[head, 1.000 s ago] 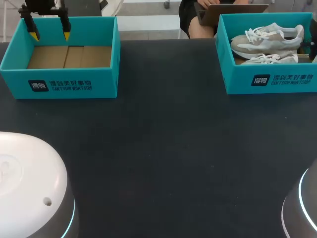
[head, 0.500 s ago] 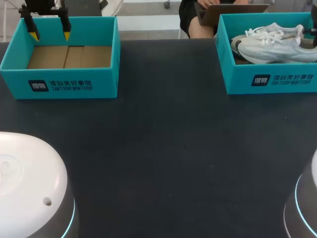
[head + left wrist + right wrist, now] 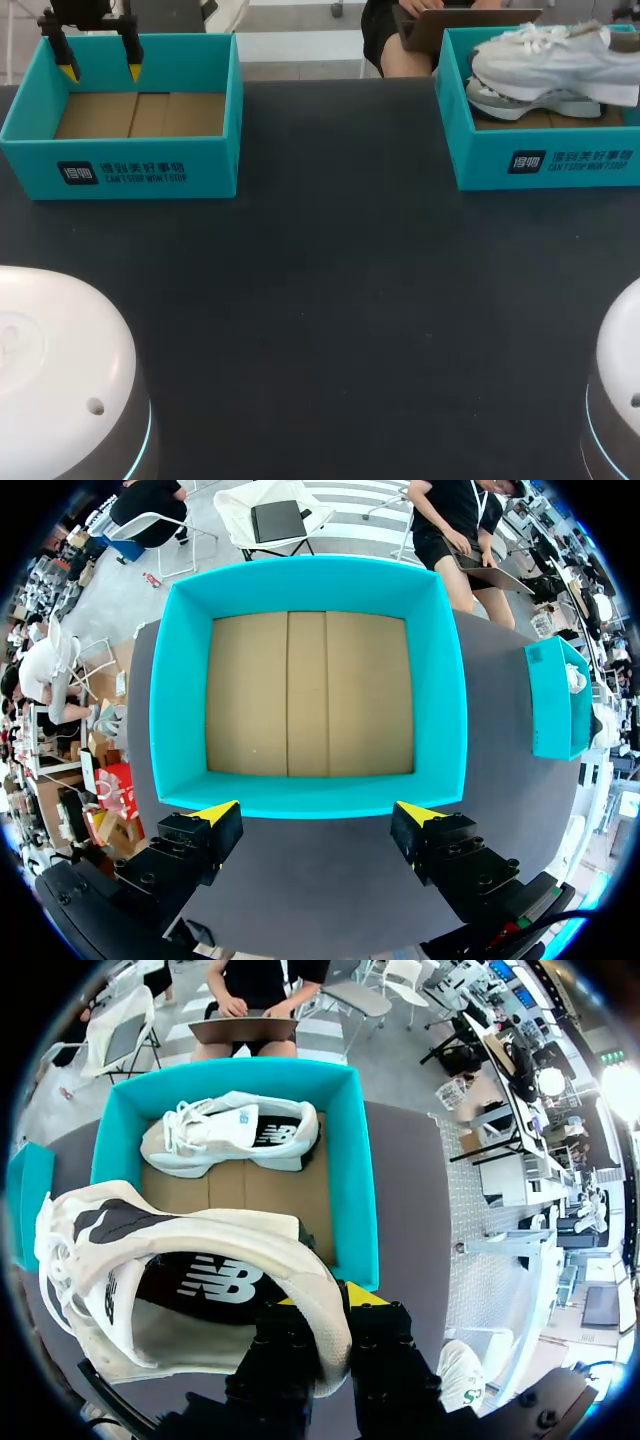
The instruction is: Take the shoe out of the shoebox, open the shoe tongue, remove and reinsert the insole, then place the shoe into the shoebox
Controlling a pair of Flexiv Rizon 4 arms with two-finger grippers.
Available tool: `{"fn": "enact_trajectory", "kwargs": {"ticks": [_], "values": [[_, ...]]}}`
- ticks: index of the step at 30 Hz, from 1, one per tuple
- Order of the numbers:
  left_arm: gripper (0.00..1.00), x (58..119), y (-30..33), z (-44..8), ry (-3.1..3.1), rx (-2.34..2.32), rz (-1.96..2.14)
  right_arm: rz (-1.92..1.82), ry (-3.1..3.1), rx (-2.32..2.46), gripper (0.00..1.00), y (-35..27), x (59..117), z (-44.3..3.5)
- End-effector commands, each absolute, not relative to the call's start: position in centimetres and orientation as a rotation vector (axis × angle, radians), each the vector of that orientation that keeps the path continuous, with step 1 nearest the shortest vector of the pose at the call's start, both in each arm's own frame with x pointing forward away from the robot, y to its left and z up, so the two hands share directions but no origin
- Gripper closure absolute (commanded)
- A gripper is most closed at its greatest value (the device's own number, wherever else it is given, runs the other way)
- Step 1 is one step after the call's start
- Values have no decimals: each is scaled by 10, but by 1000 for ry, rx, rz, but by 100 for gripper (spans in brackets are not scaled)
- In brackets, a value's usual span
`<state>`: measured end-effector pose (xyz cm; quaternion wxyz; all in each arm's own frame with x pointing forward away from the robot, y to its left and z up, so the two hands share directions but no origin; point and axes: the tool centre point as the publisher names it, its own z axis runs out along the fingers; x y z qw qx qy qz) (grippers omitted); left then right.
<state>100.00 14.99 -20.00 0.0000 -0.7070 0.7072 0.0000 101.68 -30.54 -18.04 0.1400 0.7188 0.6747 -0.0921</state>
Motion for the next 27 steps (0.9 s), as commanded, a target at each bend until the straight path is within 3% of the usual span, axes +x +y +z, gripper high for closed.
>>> {"fn": "enact_trajectory", "kwargs": {"ticks": [1, 27], "values": [[0, 1000, 150, -200, 2222, -2221, 0, -235, 1941, 2054, 100, -284, 997, -129], [0, 1000, 150, -200, 2222, -2221, 0, -237, 2005, 2036, 100, -264, 1002, -136]]}}
